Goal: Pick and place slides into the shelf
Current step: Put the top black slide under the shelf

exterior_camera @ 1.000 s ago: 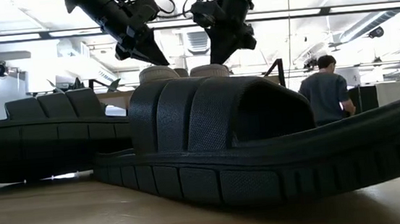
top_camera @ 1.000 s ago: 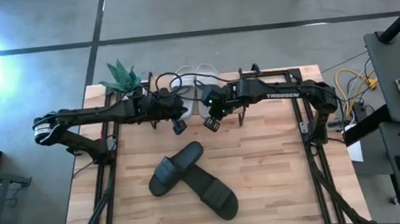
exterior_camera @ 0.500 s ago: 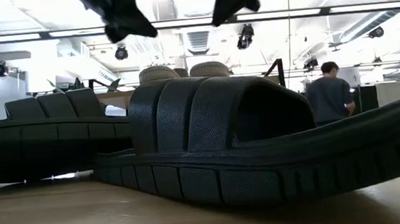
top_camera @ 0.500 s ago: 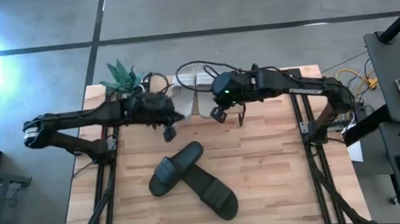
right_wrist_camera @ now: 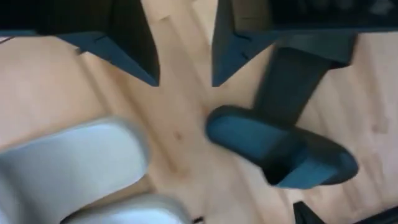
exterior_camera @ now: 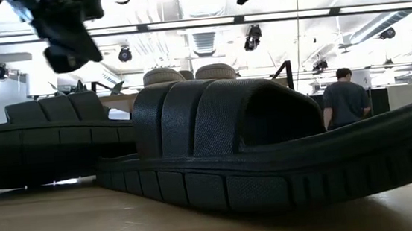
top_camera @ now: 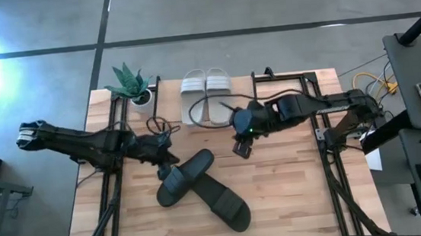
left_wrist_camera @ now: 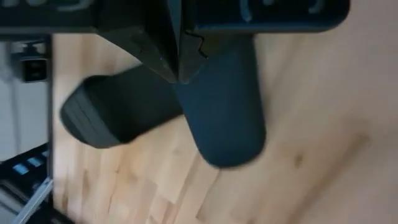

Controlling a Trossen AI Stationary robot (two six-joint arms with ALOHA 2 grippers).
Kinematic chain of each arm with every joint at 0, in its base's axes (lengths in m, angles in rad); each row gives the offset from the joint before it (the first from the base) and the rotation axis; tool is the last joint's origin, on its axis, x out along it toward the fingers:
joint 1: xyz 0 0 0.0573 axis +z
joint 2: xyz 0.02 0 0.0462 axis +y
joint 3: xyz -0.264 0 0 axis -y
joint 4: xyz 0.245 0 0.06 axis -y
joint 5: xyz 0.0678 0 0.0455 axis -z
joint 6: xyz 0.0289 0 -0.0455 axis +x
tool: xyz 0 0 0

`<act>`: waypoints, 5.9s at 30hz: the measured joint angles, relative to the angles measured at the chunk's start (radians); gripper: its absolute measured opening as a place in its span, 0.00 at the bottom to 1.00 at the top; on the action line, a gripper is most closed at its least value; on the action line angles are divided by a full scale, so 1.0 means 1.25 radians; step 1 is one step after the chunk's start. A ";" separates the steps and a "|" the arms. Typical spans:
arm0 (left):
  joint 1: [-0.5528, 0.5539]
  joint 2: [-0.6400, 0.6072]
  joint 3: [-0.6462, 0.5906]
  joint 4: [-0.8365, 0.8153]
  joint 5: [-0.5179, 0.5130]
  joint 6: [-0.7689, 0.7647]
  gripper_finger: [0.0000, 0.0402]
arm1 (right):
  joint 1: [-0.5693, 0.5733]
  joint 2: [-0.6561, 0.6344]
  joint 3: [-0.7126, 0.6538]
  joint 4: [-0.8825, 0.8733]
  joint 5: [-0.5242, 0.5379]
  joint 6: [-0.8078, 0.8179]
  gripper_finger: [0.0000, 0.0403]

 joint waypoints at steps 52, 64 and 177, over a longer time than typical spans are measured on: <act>-0.428 0.278 -0.217 0.355 -0.091 -0.492 0.00 | -0.027 0.239 0.000 0.263 -0.212 0.234 0.44; -0.426 0.265 -0.213 0.131 -0.271 -0.600 0.00 | -0.027 0.239 0.000 0.225 -0.174 0.238 0.44; -0.167 0.159 -0.261 0.487 0.048 -0.042 0.00 | 0.074 0.238 -0.050 0.045 -0.457 0.042 0.34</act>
